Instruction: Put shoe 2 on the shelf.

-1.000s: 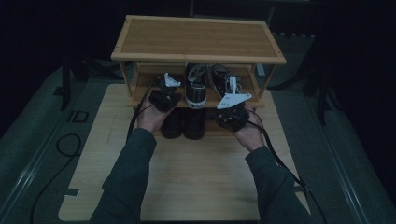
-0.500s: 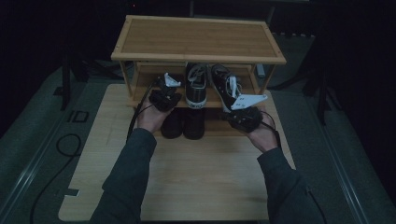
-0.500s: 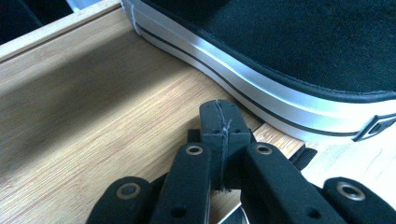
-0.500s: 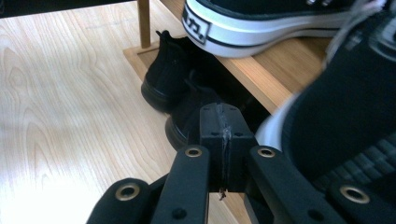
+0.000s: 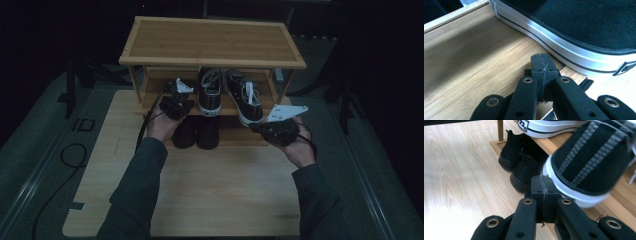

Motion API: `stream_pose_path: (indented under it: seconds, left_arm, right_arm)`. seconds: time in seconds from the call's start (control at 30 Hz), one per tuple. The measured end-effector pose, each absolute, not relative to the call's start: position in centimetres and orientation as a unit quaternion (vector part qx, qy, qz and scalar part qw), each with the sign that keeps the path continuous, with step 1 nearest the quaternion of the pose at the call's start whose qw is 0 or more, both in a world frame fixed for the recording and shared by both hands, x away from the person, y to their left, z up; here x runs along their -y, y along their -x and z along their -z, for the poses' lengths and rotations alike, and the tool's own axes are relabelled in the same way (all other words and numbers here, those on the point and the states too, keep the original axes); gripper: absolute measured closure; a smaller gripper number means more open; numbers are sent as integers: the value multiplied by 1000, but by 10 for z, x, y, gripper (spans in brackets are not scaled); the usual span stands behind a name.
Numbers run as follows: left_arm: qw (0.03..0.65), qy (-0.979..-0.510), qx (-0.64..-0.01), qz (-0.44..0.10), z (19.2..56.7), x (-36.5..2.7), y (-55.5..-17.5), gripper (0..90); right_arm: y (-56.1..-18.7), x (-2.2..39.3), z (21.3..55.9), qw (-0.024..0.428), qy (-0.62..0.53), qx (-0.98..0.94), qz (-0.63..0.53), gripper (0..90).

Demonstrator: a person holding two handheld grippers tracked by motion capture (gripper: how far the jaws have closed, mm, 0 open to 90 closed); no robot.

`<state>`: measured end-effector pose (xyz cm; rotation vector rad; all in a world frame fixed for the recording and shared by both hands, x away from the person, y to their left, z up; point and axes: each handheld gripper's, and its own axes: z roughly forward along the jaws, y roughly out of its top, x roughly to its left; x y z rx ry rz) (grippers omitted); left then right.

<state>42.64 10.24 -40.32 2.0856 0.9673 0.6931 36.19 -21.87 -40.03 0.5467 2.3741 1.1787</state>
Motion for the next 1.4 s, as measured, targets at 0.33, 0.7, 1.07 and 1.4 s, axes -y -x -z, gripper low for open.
stream_pose_path:
  seconds: [0.33,0.7,1.07,1.4]
  left_arm:
    - [360,-809,-377,-270,403,-103,-426,900]
    - [356,-812,-376,-268,403,-104,-426,900]
    - [363,-809,-379,-264,403,-104,-427,900]
    - [364,-809,-379,-264,403,-104,-427,900]
  right_arm:
    - [-360,229,405,219,-203,-856,-423,900]
    - [-362,213,403,225,-192,-847,-441,900]
    - [-367,203,398,232,-199,-839,-450,900]
    - [-372,186,402,227,-193,-843,-448,900]
